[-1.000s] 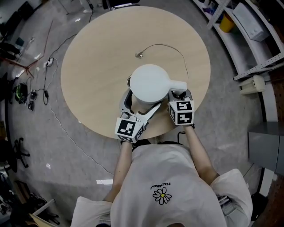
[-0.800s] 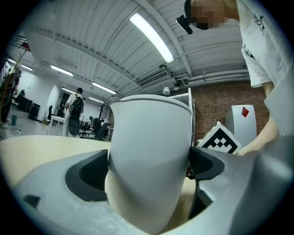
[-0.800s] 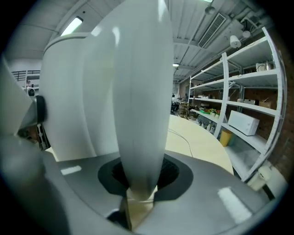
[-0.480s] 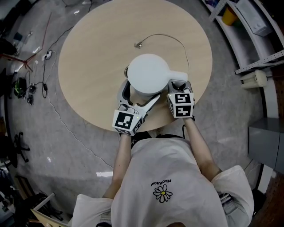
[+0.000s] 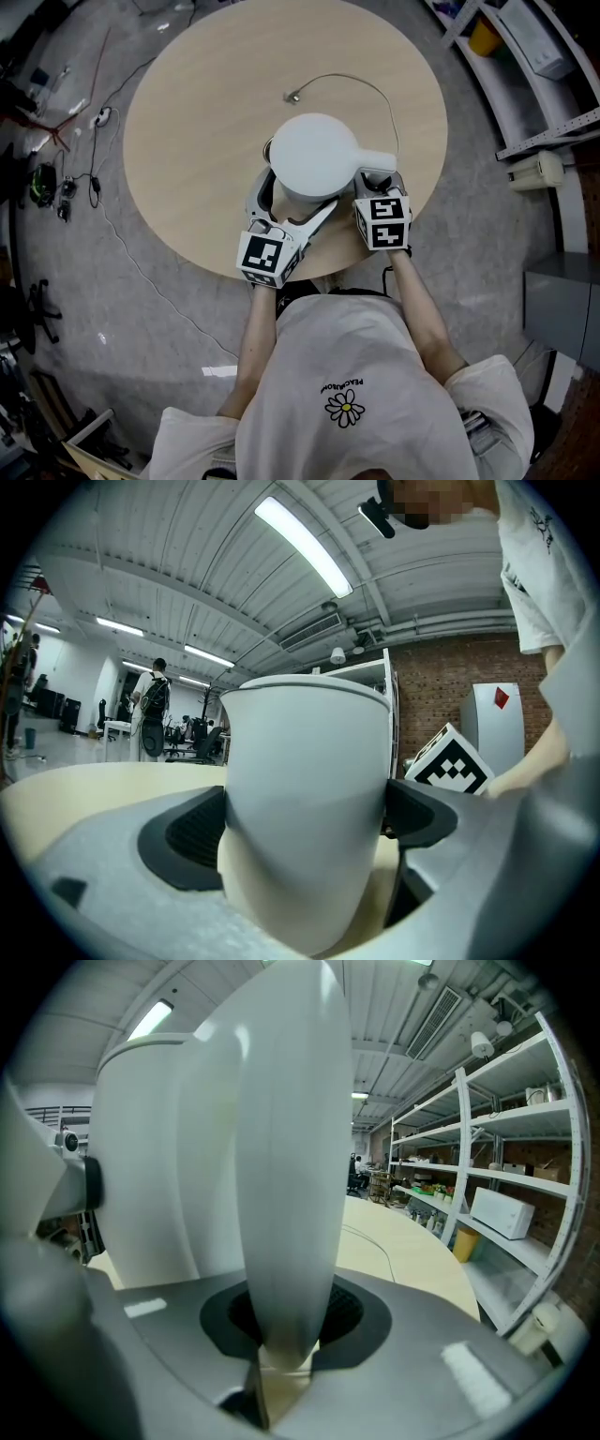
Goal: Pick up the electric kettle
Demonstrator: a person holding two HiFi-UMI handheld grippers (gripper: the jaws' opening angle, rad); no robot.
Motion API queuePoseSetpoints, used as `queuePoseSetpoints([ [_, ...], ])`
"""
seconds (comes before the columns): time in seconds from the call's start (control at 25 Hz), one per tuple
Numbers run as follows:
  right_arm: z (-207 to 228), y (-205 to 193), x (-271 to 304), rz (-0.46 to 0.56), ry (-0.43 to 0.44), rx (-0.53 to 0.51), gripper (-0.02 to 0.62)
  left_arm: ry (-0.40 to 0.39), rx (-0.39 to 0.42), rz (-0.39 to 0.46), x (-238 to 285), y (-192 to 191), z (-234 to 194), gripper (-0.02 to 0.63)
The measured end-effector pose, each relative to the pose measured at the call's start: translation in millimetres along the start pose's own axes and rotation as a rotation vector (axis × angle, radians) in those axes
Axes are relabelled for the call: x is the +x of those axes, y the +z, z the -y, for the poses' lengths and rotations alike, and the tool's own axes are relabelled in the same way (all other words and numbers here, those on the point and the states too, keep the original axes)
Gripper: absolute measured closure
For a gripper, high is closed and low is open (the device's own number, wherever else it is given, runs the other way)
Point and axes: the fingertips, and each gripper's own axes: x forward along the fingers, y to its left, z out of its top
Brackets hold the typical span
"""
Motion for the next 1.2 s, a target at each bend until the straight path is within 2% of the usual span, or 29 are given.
queuePoseSetpoints([
  [0.08,0,4,-3,0.006,0.001,0.0,0.517,-0.006,0.003,-0.019,0,5,0,0.066],
  [0.2,-2,24,-10,0.04,0.008,-0.003,0.517,0.005,0.024,0.019,-4,26,0,0.067],
  [0.48,0,100,-43,0.151,0.014,-0.003,0.515,0.011,0.079,0.119,-12,106,5,0.071],
  [0.8,-1,180,-89,0.282,0.02,-0.007,0.515,0.018,0.063,0.165,-26,187,12,0.074],
  [1.2,-5,204,-109,0.352,0.033,-0.014,0.515,0.027,0.097,0.174,-37,214,20,0.075],
])
